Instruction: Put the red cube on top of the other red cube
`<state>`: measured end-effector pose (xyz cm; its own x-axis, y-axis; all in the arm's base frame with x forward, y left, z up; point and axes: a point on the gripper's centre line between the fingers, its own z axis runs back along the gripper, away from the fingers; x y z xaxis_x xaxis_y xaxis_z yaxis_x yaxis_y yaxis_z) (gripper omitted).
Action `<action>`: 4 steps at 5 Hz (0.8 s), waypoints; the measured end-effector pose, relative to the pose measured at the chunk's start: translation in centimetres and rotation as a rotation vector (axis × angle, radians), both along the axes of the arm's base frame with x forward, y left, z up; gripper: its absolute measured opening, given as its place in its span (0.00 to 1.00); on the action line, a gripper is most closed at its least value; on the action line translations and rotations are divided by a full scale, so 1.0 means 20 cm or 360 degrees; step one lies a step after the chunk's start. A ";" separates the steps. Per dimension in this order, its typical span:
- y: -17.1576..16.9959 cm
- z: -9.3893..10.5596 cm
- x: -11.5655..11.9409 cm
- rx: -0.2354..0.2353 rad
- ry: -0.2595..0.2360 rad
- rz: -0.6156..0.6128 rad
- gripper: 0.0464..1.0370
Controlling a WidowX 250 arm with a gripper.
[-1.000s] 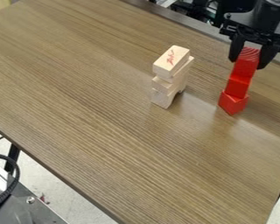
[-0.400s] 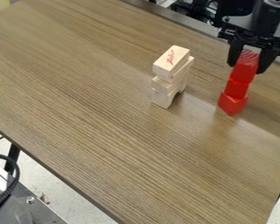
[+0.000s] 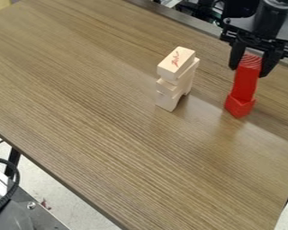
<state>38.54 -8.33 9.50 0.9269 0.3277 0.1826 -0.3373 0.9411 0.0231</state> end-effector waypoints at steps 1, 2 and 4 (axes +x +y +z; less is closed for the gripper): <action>0.01 0.00 0.00 0.0021 -0.0005 0.0007 0.88; 0.02 -0.02 -0.01 0.0025 0.0001 0.0012 0.96; 0.08 0.18 -0.05 -0.0048 -0.0133 0.0052 0.96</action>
